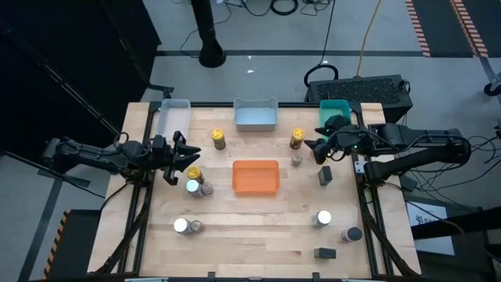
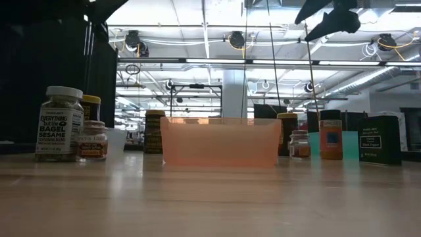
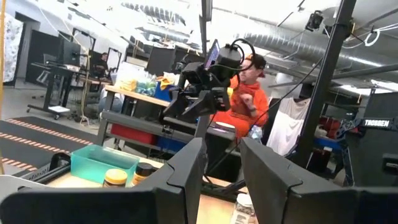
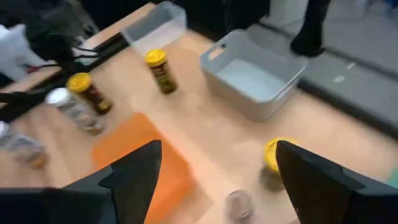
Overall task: Sort spices by type
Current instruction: Put the top right brown seasoning bottle into the gray bin
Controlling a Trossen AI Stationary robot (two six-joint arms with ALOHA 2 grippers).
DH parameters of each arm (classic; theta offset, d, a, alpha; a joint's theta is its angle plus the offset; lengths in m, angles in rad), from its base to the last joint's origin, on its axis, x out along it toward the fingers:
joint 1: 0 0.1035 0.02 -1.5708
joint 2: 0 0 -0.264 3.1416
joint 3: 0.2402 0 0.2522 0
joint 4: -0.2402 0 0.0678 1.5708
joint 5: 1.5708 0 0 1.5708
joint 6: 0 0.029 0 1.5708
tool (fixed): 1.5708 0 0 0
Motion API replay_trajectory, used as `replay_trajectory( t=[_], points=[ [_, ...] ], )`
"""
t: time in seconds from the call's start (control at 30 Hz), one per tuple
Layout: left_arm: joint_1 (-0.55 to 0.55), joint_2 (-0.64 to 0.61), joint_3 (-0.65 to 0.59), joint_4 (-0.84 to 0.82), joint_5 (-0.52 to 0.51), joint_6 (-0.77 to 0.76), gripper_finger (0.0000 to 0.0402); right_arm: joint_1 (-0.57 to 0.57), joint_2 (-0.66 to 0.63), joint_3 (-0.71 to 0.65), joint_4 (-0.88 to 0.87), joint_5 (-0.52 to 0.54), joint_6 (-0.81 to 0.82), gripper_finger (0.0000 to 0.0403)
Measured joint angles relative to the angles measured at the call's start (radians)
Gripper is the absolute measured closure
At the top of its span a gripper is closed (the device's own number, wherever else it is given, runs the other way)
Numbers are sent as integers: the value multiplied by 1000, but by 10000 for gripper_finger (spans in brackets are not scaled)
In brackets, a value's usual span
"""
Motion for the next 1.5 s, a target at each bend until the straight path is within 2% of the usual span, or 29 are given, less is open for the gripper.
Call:
replay_trajectory(
  t=[0.2, 0.3, 0.37, 0.47, 0.57, 0.63, 0.7, 0.77, 0.9, 1.07, 1.27, 1.4, 1.5],
  points=[
    [0, 2, 0, -27, -22, 32, 286, 0, 66, 0, -83, -36, 194, 105],
    [1, 8, 0, -45, -102, 96, 286, -9, 115, 0, -113, -44, 239, 105],
    [1, 17, 18, -114, -174, 132, 286, -29, 139, 0, -111, -74, 248, 105],
    [5, 63, 100, -281, -208, 166, 286, -76, 161, 0, -111, -151, 259, 105],
    [16, 126, 188, -429, -193, 201, 286, -133, 168, 0, -118, -262, 239, 105],
    [23, 162, 245, -522, -148, 208, 286, -162, 166, 0, -120, -319, 217, 105],
    [30, 192, 289, -639, -82, 213, 286, -179, 166, 0, -116, -346, 203, 105],
    [33, 214, 300, -720, -67, 211, 286, -185, 167, 0, -108, -344, 175, 105],
    [34, 215, 303, -714, -128, 243, 286, -189, 167, 0, -87, -343, 126, 105],
    [34, 177, 322, -655, -127, 337, 286, -189, 167, 0, -59, -341, 118, 105],
    [34, 162, 350, -677, -133, 352, 286, -189, 167, 0, 22, -333, 116, 105],
    [34, 169, 350, -672, -155, 395, 286, -189, 185, 0, 96, -250, 117, 105],
    [34, 169, 350, -661, -199, 397, 286, -188, 218, 0, 95, -248, 145, 105]
  ],
)
